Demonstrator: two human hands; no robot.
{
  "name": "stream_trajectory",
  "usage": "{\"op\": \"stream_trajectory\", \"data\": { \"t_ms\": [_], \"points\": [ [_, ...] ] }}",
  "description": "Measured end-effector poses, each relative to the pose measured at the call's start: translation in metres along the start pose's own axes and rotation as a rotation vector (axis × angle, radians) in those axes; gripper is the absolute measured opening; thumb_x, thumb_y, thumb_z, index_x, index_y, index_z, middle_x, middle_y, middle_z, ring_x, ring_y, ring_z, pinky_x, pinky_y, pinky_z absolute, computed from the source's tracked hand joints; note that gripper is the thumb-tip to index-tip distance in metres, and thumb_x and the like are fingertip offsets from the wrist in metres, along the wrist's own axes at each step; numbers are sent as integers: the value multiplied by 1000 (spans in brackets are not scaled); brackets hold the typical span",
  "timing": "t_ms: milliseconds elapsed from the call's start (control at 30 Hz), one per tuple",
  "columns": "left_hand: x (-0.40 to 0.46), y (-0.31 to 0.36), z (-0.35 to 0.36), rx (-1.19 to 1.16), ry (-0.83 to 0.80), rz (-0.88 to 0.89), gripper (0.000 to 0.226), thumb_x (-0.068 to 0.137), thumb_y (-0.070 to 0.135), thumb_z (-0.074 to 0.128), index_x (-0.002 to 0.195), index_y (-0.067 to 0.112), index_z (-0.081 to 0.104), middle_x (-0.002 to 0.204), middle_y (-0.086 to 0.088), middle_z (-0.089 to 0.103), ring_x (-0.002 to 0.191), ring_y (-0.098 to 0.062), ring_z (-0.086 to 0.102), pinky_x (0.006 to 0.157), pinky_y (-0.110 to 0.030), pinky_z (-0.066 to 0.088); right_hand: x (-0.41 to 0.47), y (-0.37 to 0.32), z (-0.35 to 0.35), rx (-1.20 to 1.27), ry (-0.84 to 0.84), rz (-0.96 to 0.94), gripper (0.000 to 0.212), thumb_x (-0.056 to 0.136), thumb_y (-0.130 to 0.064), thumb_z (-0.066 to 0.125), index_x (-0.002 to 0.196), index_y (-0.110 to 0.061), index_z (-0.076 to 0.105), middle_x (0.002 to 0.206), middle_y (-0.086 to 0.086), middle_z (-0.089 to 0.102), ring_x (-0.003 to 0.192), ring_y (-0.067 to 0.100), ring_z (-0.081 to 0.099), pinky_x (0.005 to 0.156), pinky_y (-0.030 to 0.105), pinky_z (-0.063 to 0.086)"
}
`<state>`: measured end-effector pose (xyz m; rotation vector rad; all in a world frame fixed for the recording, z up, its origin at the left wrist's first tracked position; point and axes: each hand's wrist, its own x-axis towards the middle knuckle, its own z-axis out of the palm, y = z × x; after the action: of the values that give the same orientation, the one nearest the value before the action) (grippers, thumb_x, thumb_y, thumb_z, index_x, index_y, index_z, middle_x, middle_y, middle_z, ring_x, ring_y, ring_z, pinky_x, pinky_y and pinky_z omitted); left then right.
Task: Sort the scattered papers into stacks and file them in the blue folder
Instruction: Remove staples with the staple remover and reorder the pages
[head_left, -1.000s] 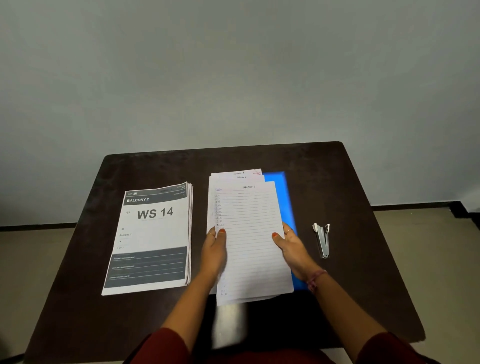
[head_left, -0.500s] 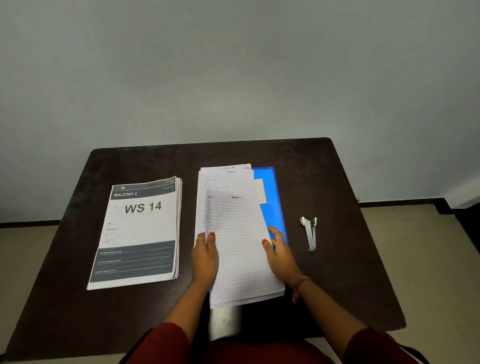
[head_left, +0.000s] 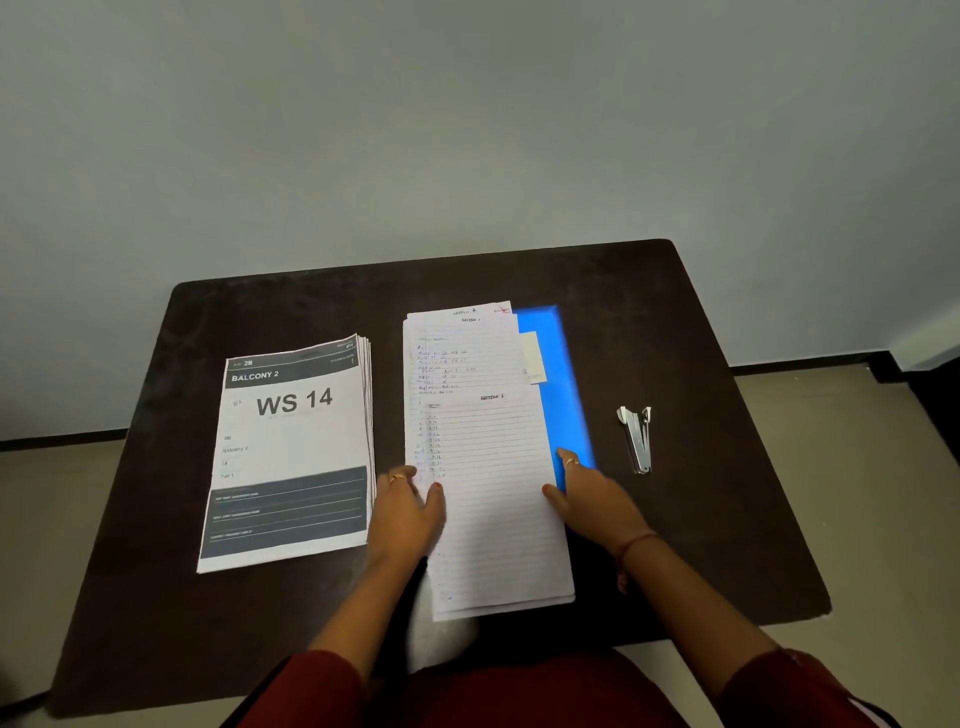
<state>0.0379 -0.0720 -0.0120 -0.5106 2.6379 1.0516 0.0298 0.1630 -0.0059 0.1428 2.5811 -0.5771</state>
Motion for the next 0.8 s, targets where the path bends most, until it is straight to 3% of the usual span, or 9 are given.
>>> {"op": "stream_trajectory", "data": {
  "t_ms": [100,233,367,467,567,633,667,733,800],
  "points": [
    [5,-4,-7,26,4,55,45,91,30,59,127,5,49,129,-7,42,111,-23,53,98,-37,45,13,3,-20,8,32,23,57,97,-36,47,146,-14,30,127,16,57,115,34,55,92,39,44],
    [19,2,-15,76,7,179,42,91,24,60,127,5,52,129,-9,45,116,-25,51,102,-41,43,39,-3,-44,204,88,-30,46,94,-25,56,136,-9,48,110,11,63,101,24,60,92,34,44],
    [39,17,-23,110,-40,267,45,93,21,56,134,5,48,134,-10,44,120,-24,49,102,-38,43,64,-19,-60,269,85,-72,47,91,-18,61,135,-7,49,129,10,52,112,23,56,95,24,37],
    [54,27,-25,61,-76,256,44,95,17,52,136,5,45,133,-7,43,119,-20,49,104,-30,39,81,-28,-63,297,34,-66,46,90,-16,62,134,-9,50,133,8,52,113,23,56,100,27,39],
    [70,35,-23,-20,-78,164,20,92,7,51,110,7,60,109,-4,55,94,-19,58,87,-29,47,95,-32,-63,280,18,-61,44,88,-14,63,131,-9,54,126,8,56,104,20,57,98,26,42],
    [76,39,-22,-41,-81,76,7,90,4,52,86,8,57,90,-7,58,83,-22,57,76,-30,45,101,-32,-63,290,35,-60,40,86,-12,66,125,-8,58,113,6,60,94,15,55,89,20,42],
    [79,40,-22,-44,-82,42,13,90,5,53,80,12,53,86,-7,57,81,-22,55,75,-30,43,104,-32,-63,297,39,-58,38,85,-12,67,122,-8,61,105,3,60,89,13,55,84,18,42],
    [82,38,-20,-76,-85,4,10,90,5,56,85,14,56,86,-6,57,81,-20,54,76,-27,42,109,-30,-64,294,40,-61,33,82,-12,71,114,-9,65,92,-1,59,80,11,56,73,13,42],
    [84,33,-19,-105,-84,-26,20,90,4,56,109,5,61,88,-4,59,76,-13,54,69,-13,42,112,-28,-65,286,47,-70,26,80,-11,74,105,-10,69,84,-2,63,73,9,57,72,13,47]
  ]
}}
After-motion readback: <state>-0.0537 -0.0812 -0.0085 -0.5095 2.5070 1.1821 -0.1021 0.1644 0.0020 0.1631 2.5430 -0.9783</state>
